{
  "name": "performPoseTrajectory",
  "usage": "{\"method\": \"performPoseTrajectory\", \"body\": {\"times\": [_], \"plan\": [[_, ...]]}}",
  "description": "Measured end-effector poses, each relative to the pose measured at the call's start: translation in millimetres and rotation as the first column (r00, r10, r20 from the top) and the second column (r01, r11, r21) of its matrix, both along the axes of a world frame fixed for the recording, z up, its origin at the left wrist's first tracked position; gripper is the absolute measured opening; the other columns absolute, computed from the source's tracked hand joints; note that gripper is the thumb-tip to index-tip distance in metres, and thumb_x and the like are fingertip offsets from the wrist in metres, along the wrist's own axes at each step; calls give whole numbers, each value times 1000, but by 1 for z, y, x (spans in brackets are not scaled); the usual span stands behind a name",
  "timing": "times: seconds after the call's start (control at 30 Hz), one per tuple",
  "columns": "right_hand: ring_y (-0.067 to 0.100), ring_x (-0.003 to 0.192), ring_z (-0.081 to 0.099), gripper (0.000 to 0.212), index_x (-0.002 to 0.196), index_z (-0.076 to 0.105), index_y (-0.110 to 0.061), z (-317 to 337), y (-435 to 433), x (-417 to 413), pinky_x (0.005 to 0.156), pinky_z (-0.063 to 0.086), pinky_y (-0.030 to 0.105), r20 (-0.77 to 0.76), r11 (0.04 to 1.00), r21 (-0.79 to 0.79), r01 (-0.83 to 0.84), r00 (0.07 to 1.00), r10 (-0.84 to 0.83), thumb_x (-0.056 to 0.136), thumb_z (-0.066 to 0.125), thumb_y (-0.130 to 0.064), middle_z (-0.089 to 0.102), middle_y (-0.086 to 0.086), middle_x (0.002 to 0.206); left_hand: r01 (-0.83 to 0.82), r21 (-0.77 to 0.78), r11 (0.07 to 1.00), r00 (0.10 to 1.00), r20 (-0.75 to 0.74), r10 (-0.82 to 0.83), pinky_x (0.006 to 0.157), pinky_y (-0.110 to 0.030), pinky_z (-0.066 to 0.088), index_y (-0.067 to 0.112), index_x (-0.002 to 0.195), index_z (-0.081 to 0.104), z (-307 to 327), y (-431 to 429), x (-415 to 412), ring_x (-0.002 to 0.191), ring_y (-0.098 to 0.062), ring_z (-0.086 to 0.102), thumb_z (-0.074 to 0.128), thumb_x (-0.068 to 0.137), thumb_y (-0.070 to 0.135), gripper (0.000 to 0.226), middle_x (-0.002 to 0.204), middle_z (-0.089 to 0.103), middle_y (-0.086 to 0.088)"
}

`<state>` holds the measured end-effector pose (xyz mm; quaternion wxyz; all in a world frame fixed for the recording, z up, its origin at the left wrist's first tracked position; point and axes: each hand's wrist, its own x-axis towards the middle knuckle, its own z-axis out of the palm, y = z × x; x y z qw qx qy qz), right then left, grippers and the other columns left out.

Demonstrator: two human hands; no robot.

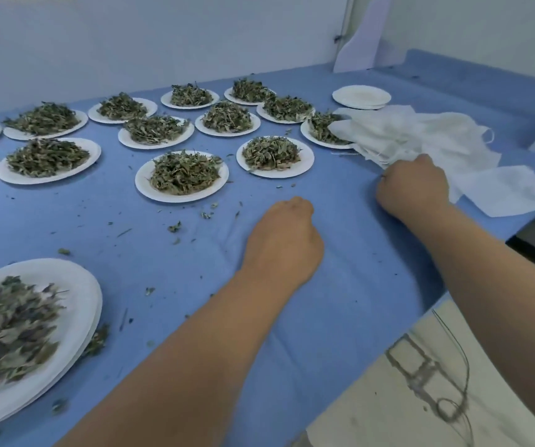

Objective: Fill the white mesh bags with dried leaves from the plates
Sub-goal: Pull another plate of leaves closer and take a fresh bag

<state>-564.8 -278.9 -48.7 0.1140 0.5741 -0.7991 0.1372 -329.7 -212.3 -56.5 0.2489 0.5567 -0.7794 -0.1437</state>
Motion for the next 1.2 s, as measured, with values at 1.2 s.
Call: {"method": "performPoseTrajectory", "body": {"times": [1.2], "plan": [[23,106,68,20,105,78,-10,47,133,403,84,52,28,44,171,-598,-783,182,982,88,71,-1,74,2,115,-178,435,883,-280,-882,379,74,-39,63,9,106,63,70,147,341,85,-23,76,69,94,20,17,97,77,-10]]}}
